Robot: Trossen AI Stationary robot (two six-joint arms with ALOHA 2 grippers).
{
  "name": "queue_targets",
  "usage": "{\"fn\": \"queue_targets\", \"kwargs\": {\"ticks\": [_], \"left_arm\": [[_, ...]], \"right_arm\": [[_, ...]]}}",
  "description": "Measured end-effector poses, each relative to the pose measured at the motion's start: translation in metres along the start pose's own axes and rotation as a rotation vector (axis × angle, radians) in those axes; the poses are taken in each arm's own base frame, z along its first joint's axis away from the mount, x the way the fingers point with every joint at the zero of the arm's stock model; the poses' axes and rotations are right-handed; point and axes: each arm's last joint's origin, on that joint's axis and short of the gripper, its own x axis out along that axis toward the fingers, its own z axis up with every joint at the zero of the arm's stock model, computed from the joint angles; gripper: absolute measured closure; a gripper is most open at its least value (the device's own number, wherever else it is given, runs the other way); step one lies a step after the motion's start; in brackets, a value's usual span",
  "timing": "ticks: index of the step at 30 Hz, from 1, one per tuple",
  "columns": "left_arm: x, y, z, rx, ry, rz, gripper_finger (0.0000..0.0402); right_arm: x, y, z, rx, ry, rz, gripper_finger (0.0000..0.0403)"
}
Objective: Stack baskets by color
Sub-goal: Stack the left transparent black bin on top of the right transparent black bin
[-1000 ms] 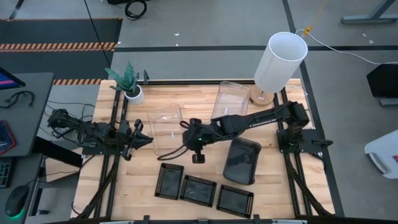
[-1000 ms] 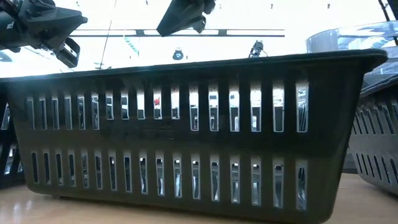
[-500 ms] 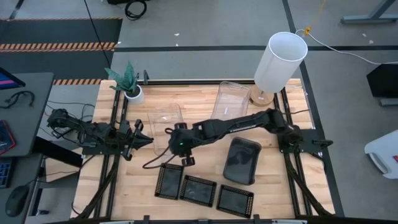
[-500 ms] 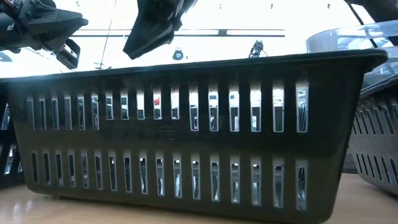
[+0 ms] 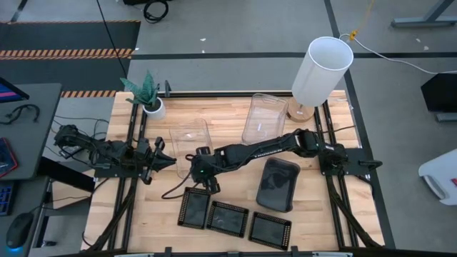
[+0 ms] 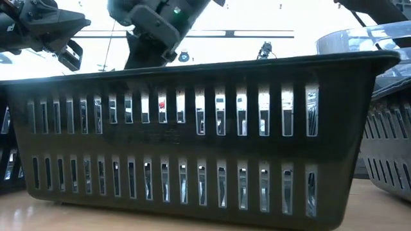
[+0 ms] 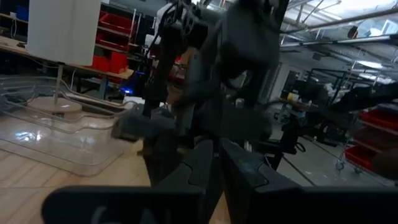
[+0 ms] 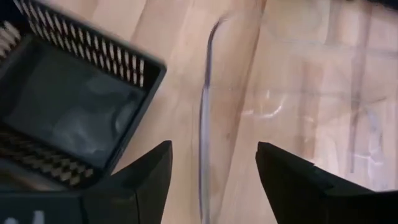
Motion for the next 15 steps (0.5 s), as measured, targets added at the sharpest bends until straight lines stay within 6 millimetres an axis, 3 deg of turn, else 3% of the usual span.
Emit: {"fn": "queue_targets", "kwargs": {"ticks": [7,15], "left_arm": [[0.0,0.0,0.0,0.0,0.0,0.001,0.0367],[0.0,0.0,-0.001,0.002,0.006,0.002,0.0373]], "right_arm": [[0.024,-0.006,-0.008,0.006,0.013,-0.007,0.0172],[0.036,-0.015,-0.016,-0.007,0.047,-0.032,0.0193]]}}
